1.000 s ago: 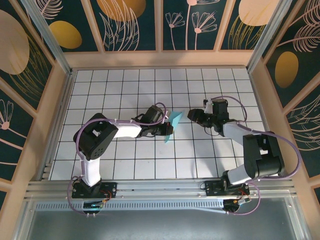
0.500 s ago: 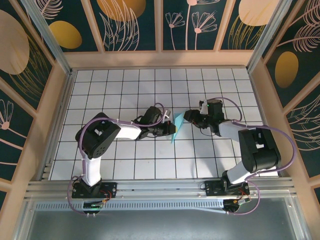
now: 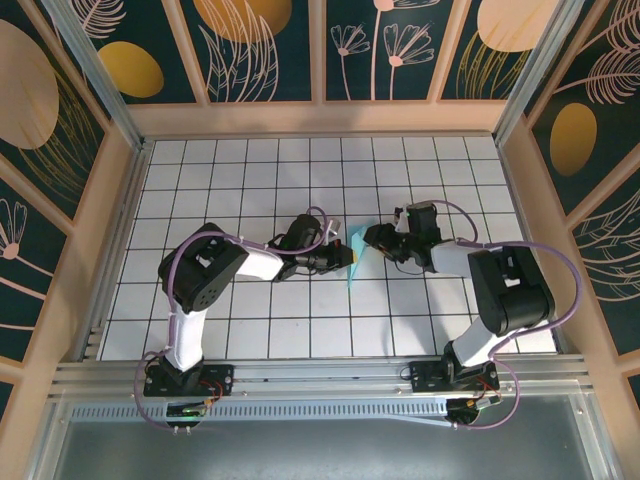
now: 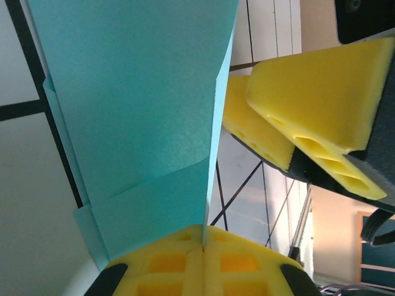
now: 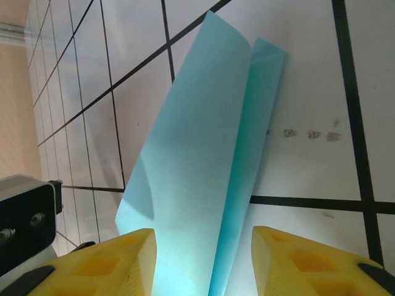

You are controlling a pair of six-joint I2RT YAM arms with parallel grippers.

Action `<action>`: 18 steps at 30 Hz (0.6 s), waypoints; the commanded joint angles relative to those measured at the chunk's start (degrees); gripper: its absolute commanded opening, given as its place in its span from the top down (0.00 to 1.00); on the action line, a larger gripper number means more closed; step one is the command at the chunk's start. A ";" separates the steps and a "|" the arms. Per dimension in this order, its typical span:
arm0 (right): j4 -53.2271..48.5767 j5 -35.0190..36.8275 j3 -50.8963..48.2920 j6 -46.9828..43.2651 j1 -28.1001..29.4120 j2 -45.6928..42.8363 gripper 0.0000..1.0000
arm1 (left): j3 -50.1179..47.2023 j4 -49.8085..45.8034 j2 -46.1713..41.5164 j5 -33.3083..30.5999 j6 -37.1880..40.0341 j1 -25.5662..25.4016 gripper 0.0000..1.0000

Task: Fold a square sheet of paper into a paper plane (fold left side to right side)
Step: Fold the wing for the fifth time at the center of the table.

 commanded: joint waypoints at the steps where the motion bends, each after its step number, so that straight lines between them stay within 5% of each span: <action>1: 1.52 1.14 1.81 1.29 0.93 1.22 0.56 | -1.02 5.25 1.76 1.94 -3.07 0.43 1.00; 18: 0.82 2.64 3.82 1.72 2.26 4.06 0.57 | -2.57 13.65 3.81 3.09 -9.32 0.46 1.00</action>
